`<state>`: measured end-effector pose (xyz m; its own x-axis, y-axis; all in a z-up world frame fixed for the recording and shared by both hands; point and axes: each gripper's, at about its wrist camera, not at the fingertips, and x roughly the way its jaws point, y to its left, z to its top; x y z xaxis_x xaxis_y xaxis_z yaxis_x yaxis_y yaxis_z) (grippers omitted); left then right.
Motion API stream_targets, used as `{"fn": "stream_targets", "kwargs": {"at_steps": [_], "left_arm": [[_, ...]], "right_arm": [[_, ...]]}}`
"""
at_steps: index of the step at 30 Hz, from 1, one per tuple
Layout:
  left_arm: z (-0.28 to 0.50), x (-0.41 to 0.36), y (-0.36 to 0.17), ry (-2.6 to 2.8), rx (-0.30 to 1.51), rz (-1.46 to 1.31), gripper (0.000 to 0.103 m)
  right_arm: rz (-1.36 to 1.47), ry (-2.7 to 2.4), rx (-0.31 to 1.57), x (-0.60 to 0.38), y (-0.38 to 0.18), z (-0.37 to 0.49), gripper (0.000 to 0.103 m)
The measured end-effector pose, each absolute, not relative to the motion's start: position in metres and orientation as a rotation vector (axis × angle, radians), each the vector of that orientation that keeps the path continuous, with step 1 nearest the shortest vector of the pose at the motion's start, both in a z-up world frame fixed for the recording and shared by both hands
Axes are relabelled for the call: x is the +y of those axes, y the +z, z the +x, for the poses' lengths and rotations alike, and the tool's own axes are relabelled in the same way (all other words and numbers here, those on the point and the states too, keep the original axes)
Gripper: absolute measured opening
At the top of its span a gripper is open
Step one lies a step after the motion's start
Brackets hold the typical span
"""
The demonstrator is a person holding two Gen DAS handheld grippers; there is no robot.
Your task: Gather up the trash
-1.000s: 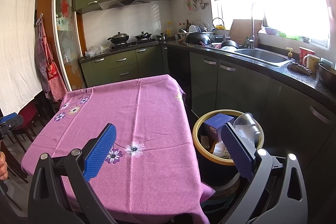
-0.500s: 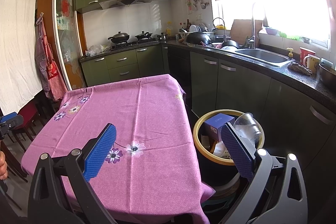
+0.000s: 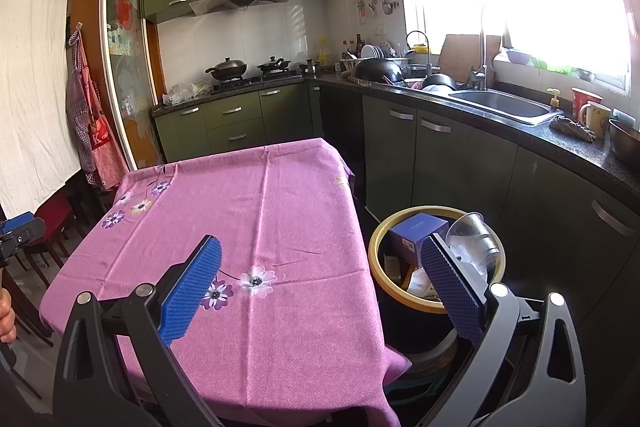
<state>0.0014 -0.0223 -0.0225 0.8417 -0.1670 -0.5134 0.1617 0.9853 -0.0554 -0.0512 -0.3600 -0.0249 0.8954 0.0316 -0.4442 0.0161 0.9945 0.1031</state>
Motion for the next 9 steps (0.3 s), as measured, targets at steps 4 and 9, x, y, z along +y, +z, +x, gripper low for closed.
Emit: {"fn": "stream_targets", "kwargs": {"at_steps": [4, 9], "left_arm": [[0.009, -0.018, -0.028, -0.164, 0.57, -0.03, 0.096], [0.03, -0.009, -0.038, -0.153, 0.603, -0.039, 0.096]], "right_arm": [[0.104, 0.008, 0.469, -0.361, -0.027, -0.048, 0.098], [0.097, 0.012, 0.493, -0.36, -0.031, -0.037, 0.098]]}}
